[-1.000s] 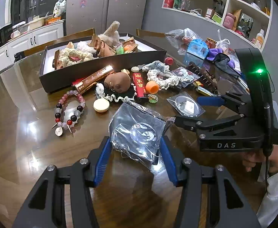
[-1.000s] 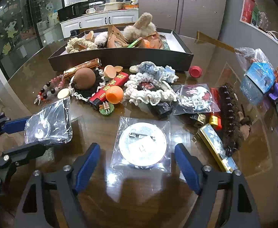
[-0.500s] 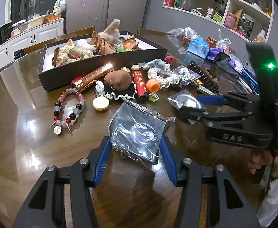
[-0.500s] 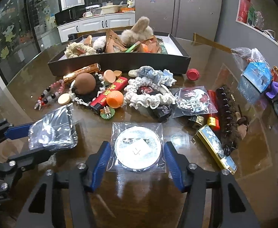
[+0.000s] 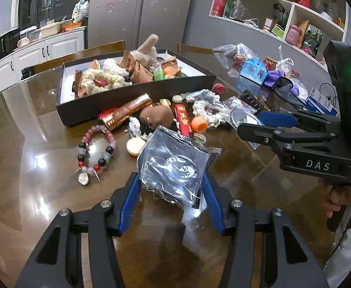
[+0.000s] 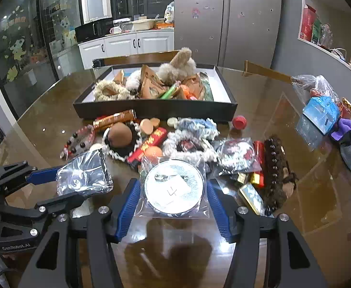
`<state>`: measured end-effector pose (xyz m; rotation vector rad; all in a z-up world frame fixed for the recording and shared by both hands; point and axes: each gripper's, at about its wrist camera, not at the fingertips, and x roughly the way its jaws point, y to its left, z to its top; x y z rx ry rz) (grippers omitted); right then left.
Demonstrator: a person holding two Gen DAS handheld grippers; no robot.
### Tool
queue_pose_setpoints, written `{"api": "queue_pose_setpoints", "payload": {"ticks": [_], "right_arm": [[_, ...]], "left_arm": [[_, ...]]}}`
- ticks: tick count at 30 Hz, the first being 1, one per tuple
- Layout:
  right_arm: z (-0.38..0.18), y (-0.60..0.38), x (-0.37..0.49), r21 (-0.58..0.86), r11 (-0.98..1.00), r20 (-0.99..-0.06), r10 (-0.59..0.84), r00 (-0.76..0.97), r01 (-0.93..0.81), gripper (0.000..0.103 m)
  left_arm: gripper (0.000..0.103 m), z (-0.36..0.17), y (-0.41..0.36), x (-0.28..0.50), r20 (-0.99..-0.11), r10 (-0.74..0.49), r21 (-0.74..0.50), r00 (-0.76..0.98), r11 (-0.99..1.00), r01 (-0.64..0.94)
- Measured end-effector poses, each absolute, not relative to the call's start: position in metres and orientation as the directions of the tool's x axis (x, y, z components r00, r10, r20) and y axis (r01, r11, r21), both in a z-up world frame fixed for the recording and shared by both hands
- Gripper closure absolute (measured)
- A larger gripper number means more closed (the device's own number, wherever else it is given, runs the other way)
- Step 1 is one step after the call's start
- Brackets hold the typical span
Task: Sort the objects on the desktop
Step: 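Lift and carry both bags over the box with both grippers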
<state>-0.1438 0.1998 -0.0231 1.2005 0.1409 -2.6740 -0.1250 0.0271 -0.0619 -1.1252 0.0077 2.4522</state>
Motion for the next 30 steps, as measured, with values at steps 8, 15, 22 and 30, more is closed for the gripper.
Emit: {"api": "queue_pose_setpoints", "payload": {"ticks": [8, 15, 22, 30], "right_arm": [[-0.01, 0.189, -0.162, 0.011, -0.966, -0.732, -0.183, -0.657, 0.258, 0.044], [0.009, 0.184, -0.188, 0.013, -0.965, -0.714, -0.194, -0.673, 0.264, 0.044], [0.024, 0.179, -0.229, -0.006, -0.962, -0.707, -0.189, -0.682, 0.273, 0.044], [0.027, 0.179, -0.285, -0.032, -0.962, -0.706, -0.17, -0.687, 0.271, 0.044]], "left_arm": [[0.05, -0.04, 0.023, -0.148, -0.705, 0.369, -0.145, -0.606, -0.911, -0.386], [0.05, -0.019, 0.027, -0.186, -0.694, 0.329, -0.112, -0.641, -0.928, -0.356], [0.05, -0.008, 0.032, -0.235, -0.691, 0.306, -0.107, -0.655, -0.939, -0.326], [0.05, 0.0, 0.033, -0.295, -0.677, 0.287, -0.094, -0.678, -0.947, -0.307]]}}
